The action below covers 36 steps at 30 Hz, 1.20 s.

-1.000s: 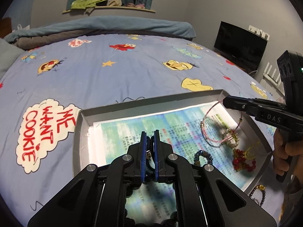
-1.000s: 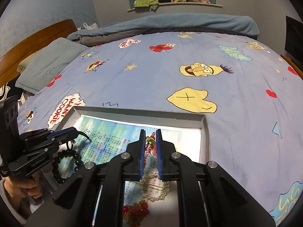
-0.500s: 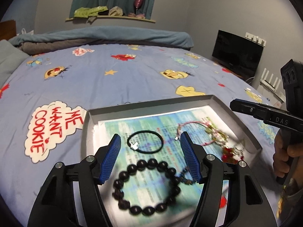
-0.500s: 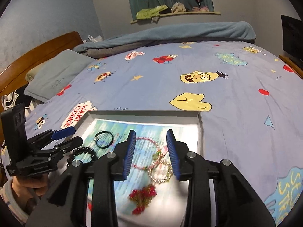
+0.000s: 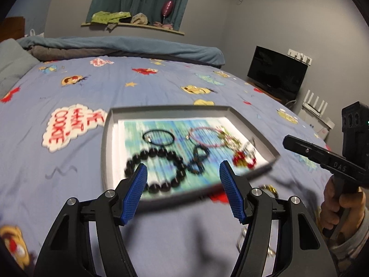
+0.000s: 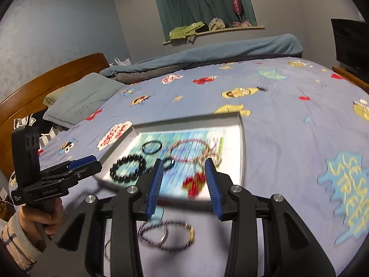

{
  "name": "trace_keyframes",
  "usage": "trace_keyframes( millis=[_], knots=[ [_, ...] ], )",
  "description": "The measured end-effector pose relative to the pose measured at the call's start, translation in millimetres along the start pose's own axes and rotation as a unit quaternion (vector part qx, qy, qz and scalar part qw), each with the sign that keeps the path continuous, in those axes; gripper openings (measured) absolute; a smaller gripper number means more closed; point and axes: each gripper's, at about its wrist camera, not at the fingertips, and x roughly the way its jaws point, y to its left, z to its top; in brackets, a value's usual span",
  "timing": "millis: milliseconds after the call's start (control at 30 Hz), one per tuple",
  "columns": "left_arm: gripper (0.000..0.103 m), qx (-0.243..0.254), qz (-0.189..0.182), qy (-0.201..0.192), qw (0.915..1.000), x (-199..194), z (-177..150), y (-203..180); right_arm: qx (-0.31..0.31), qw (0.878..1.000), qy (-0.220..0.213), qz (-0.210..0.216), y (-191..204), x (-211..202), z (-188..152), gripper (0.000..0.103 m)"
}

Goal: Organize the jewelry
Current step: 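Grasp the pearl bar bracelet with the left tool while the right tool moves toward the garnet bracelet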

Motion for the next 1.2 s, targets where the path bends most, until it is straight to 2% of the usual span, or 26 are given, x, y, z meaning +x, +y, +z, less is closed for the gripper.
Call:
trace_keyframes(
  millis=[233,367,433,567,733,833,1133,1200],
  knots=[
    [0.065,-0.006,-0.010,0.009,0.9999,-17.7,-35.8,-13.1,0.010,1.000,0.000,0.001,4.1,-11.6,-25.2,0.038],
    [0.065,0.004,-0.023,0.013,0.9996,-22.9,-53.8,-35.2,0.013,1.000,-0.001,-0.013,-1.9,-14.0,-40.5,0.038],
    [0.054,0.013,-0.035,0.016,0.9992,-23.2,-58.5,-47.3,0.021,1.000,0.001,-0.013,-8.1,-12.6,-47.6,0.038],
    [0.044,0.042,-0.050,0.028,0.9975,-19.7,-62.8,-72.8,0.040,0.999,0.008,-0.005,-19.2,-9.5,-53.2,0.038],
    [0.024,0.047,-0.056,0.058,0.9956,-6.6,-69.7,-86.4,0.037,0.999,0.008,-0.004,-17.0,-8.7,-54.9,0.038],
    [0.021,0.045,-0.037,0.077,0.9953,3.2,-75.3,-86.2,0.033,0.999,0.008,-0.004,-15.7,-8.9,-55.1,0.038],
    [0.024,0.029,-0.038,0.109,0.9929,18.5,-79.3,-79.6,0.013,1.000,0.012,-0.009,-7.7,-6.8,-56.6,0.038],
    [0.017,0.023,-0.042,0.105,0.9933,17.0,-79.0,-77.4,0.006,1.000,0.011,-0.011,-5.5,-7.3,-57.3,0.038]
  ],
)
